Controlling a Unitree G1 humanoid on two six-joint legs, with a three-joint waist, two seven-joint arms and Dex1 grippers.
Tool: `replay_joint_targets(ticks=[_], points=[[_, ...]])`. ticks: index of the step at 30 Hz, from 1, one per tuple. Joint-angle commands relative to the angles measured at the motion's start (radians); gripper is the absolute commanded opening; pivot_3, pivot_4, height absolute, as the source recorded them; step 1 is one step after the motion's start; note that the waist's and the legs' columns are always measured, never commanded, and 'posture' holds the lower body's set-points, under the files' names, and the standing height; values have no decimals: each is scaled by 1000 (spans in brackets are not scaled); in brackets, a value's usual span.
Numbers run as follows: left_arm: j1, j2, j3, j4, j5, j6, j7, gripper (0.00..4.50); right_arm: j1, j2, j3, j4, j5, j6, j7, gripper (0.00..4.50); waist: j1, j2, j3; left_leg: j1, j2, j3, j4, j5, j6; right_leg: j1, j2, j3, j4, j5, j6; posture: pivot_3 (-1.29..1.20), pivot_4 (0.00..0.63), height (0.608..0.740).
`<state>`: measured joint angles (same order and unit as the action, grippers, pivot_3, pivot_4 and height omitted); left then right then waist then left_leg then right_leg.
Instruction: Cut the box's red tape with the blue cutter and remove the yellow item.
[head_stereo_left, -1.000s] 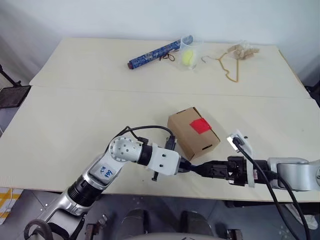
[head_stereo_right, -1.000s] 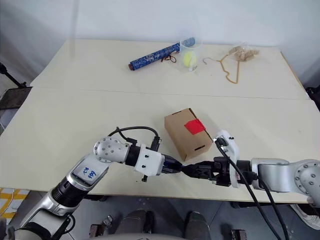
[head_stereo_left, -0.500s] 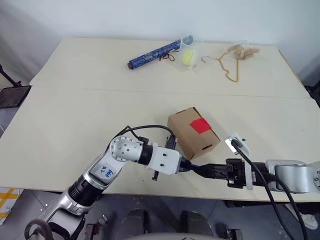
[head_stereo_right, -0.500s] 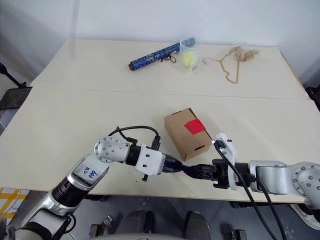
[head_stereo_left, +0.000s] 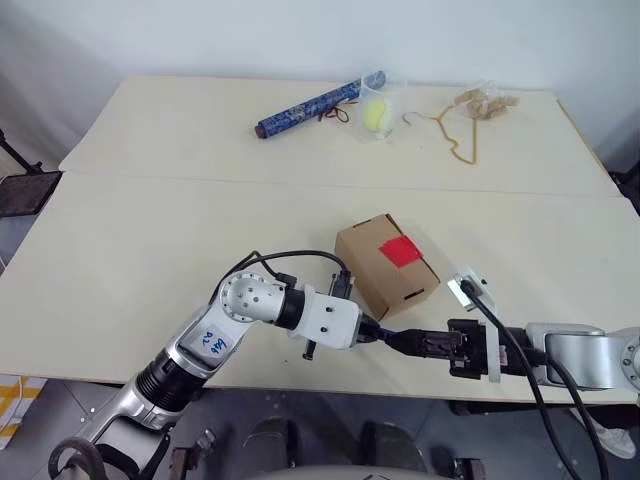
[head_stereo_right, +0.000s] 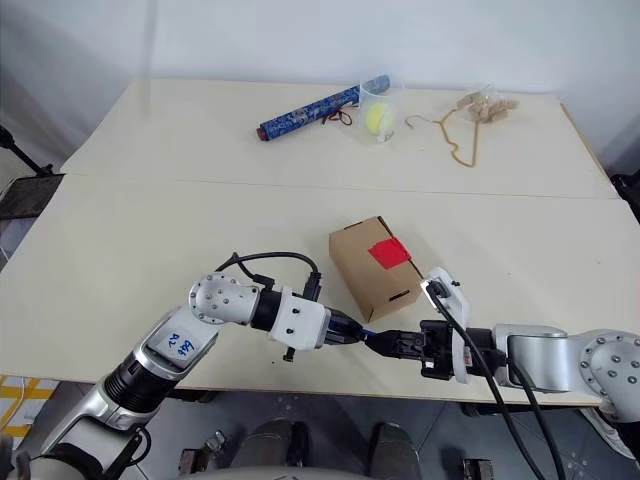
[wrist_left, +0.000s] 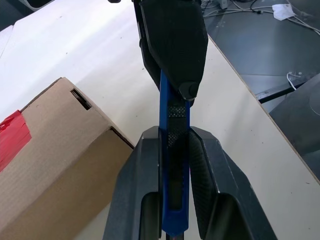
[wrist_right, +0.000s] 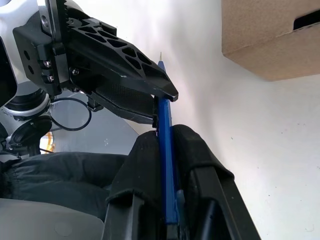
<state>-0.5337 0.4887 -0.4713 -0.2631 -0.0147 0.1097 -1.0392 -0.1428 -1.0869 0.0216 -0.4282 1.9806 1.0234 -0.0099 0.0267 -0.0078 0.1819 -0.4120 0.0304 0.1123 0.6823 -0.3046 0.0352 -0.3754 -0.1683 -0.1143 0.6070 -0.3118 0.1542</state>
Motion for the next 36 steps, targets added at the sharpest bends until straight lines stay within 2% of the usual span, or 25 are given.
replay_joint_targets(ticks=[1, 4, 6, 10, 12, 17, 19, 22, 24, 26, 29, 33, 36], points=[[-17, -9, 19, -37, -17, -22, -3, 423, 19, 3, -42, -3, -8, -10, -11, 177, 0, 0, 0, 0, 0, 0, 0, 0, 0, 0, 0, 0, 0, 0, 0, 0, 150, 740], [-3, -6, 49, -58, -82, 35, -22, 423, 36, -10, -66, -14, -8, -5, 15, 177, 0, 0, 0, 0, 0, 0, 0, 0, 0, 0, 0, 0, 0, 0, 0, 0, 150, 740], [11, 10, 90, -84, -158, 105, -41, 1140, 63, -35, -103, -28, -8, 4, 56, 177, 0, 0, 0, 0, 0, 0, 0, 0, 0, 0, 0, 0, 0, 0, 0, 0, 150, 740], [52, 154, 257, -136, -431, 273, -201, 2338, 227, -130, -344, -71, -8, 56, 239, 177, -3, 0, 0, -1, 1, -1, -1, 0, 0, -1, 1, -1, 3, 0, 0, 0, 150, 740], [48, 181, 304, -111, -470, 294, -207, 2338, 297, -143, -440, -79, -8, 64, 282, 177, -2, 0, 0, -1, 1, -1, -1, 0, 0, 0, 1, -1, 3, 0, 0, 0, 150, 740], [-3, 189, 389, 88, -475, 282, -201, 2338, 546, -111, -812, -110, -8, 159, 342, 177, 16, 0, 0, -1, -1, -2, 0, 0, 0, 1, 1, 0, -1, 0, 1, 0, 150, 740], [-29, 161, 406, 171, -463, 267, -176, 1964, 622, -86, -947, -112, -14, 209, 334, 177, 23, 0, 0, -1, -1, -1, 0, 0, 1, 1, 2, 1, -1, 1, 1, 0, 150, 740], [-45, 137, 412, 217, -461, 269, -162, 1180, 677, -73, -1031, -115, -36, 238, 349, 177, 26, -1, 0, -1, -1, -1, -1, -1, 1, 0, 2, 1, -3, 1, 1, 0, 150, 740], [-58, 110, 390, 320, -400, 216, -134, 583, 731, -31, -1145, -105, -172, 275, 384, 177, 28, -1, 0, -2, -1, -1, -1, -1, 2, 0, 2, 2, -2, 1, 1, 0, 150, 740], [-78, 82, 382, 384, -372, 207, -105, 2, 760, -13, -1200, -120, -323, 273, 425, 177, 28, -1, 0, -2, -1, 0, -1, -2, 2, 0, 2, 2, -4, 1, 2, 0, 150, 740], [-112, 41, 384, 436, -369, 206, -91, 0, 750, -32, -1211, -114, -386, 266, 463, 177, 26, -1, 0, -3, -1, 0, -1, -2, 2, -1, 2, 2, -3, 1, 2, 0, 150, 740], [-187, -19, 353, 514, -333, 168, -97, 0, 649, -131, -1178, -86, -364, 257, 446, 177, 19, -2, 1, -2, -1, 2, -1, -2, 2, -1, 2, 4, -4, 2, 2, 0, 150, 740], [-270, -85, 357, 533, -354, 213, -77, 0, 543, -223, -1108, -44, -309, 232, 399, 177, 19, -2, 1, -1, -1, 2, -1, -1, 2, -1, 2, 4, -3, 2, 2, 0, 150, 740]])
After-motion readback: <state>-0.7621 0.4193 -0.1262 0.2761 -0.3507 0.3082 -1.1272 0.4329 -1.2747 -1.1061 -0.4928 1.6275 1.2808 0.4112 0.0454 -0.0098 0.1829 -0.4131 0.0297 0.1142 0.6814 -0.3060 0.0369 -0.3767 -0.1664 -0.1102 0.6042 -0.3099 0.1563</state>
